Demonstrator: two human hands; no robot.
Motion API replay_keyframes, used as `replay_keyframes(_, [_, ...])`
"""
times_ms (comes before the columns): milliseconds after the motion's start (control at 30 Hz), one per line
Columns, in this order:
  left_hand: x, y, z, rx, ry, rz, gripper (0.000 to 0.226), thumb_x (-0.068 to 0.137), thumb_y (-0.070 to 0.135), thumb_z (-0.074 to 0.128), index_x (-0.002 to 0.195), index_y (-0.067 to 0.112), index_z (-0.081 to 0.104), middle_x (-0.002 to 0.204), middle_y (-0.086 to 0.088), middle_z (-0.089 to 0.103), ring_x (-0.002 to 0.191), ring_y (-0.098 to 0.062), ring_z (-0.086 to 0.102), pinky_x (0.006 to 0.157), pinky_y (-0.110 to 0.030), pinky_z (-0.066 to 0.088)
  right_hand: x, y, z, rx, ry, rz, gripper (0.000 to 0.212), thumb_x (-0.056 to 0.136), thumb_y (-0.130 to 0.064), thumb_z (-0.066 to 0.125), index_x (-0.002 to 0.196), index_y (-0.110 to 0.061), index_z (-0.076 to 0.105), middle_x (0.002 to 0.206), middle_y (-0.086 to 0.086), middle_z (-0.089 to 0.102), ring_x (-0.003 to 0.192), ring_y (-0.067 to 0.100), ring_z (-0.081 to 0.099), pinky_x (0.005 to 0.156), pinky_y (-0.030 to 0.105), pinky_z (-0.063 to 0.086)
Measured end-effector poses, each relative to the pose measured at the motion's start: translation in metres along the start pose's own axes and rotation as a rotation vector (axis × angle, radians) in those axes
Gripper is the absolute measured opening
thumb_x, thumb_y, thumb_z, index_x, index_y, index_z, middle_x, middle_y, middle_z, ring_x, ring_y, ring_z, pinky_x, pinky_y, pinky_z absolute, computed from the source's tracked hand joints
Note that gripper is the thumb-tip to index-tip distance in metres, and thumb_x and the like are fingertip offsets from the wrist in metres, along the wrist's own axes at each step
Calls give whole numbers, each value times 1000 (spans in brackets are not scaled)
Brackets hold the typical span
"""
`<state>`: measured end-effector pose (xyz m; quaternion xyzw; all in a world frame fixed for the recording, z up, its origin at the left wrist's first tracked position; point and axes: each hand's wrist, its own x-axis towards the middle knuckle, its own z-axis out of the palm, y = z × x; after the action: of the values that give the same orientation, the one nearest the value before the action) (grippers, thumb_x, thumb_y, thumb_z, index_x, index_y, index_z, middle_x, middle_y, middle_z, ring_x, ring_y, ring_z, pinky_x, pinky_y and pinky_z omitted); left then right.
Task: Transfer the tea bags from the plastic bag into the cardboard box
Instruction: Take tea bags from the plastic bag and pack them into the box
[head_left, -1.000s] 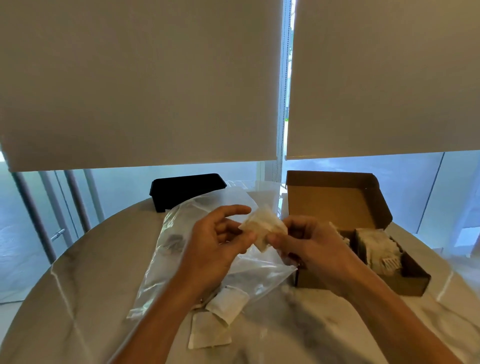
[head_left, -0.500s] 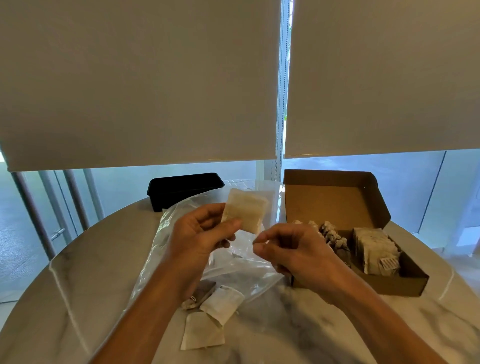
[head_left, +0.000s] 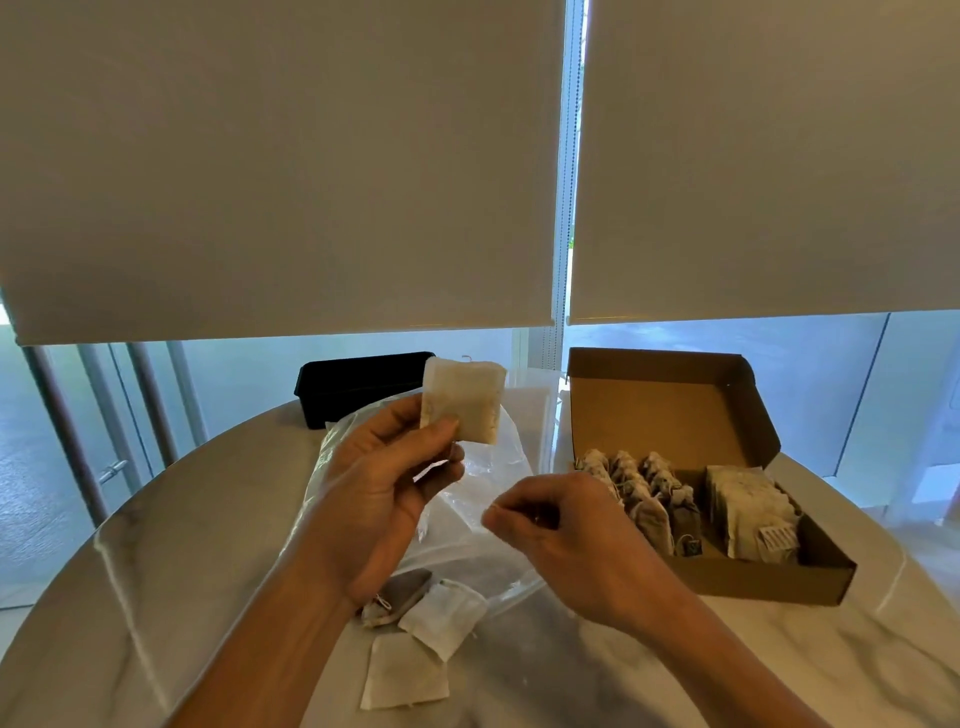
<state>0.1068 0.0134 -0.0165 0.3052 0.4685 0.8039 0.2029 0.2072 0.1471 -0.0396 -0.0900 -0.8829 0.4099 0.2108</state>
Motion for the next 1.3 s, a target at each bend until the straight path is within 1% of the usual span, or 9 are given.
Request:
replay_keyframes(167, [2, 0, -5, 148, 49, 50, 33, 71, 23, 63, 103, 17, 69, 100, -6, 71, 87, -20, 68, 77, -30, 57, 3, 11, -24, 30, 151, 5, 13, 88, -23, 63, 96, -31, 71, 79, -20, 66, 74, -2, 63, 62, 11, 49])
replay_keyframes(400, [5, -9, -2, 497, 183, 119, 26, 80, 15, 69, 99, 33, 65, 82, 6, 73, 68, -11, 68, 60, -16, 53, 5, 16, -59, 171, 659, 3, 19, 87, -19, 65, 100, -30, 58, 88, -13, 63, 75, 5, 62, 53, 0, 42])
replay_keyframes(500, [4, -14, 0, 577, 171, 152, 29, 78, 12, 72, 99, 32, 66, 81, 5, 74, 69, -9, 68, 58, -15, 51, 2, 15, -59, 276, 545, 5, 8, 83, -23, 68, 88, -28, 65, 80, -12, 70, 77, 6, 67, 54, 5, 45])
replay_keyframes(600, [2, -16, 3, 620, 102, 176, 26, 75, 10, 75, 90, 29, 70, 82, 8, 74, 77, -10, 70, 66, -15, 54, -3, 10, -56, 396, 269, 12, 9, 82, -24, 64, 88, -24, 71, 85, -14, 72, 84, 0, 66, 60, 12, 49])
replay_keyframes(700, [-1, -19, 8, 671, 2, 198, 18, 71, 23, 75, 86, 32, 70, 81, 16, 73, 79, -5, 69, 68, -14, 53, -5, 6, -51, 366, 112, 6, 14, 76, -34, 64, 81, -29, 76, 92, -16, 72, 91, 0, 64, 67, 13, 49])
replay_keyframes(867, [-1, -24, 7, 775, -58, 222, 24, 65, 41, 71, 87, 34, 71, 83, 16, 73, 80, -8, 68, 72, -23, 56, -5, 3, -42, 287, 179, -20, 9, 80, -21, 70, 86, -24, 75, 81, -10, 73, 76, 7, 69, 66, 16, 53])
replay_keyframes(1000, [-2, -24, 3, 930, -85, 259, 16, 69, 42, 73, 83, 40, 67, 84, 26, 68, 83, -2, 63, 68, -16, 51, -4, 6, -44, 166, 220, -13, 32, 81, -21, 70, 105, -39, 61, 87, -14, 72, 79, 0, 68, 63, 10, 52])
replay_keyframes(1133, [-5, -23, -5, 1210, -171, 252, 16, 70, 37, 78, 77, 39, 64, 93, 33, 58, 92, 5, 50, 74, -9, 35, -5, 16, -75, -5, 339, 33, 21, 84, -21, 67, 86, -41, 64, 88, -23, 65, 83, -1, 62, 65, 9, 43])
replay_keyframes(1300, [-2, -26, -9, 1304, -383, 194, 18, 69, 39, 78, 81, 41, 64, 102, 28, 58, 101, 5, 51, 84, -14, 40, -17, 49, -132, -146, 458, 171, 20, 86, -9, 66, 78, -27, 62, 85, -7, 64, 78, 6, 56, 66, 17, 40])
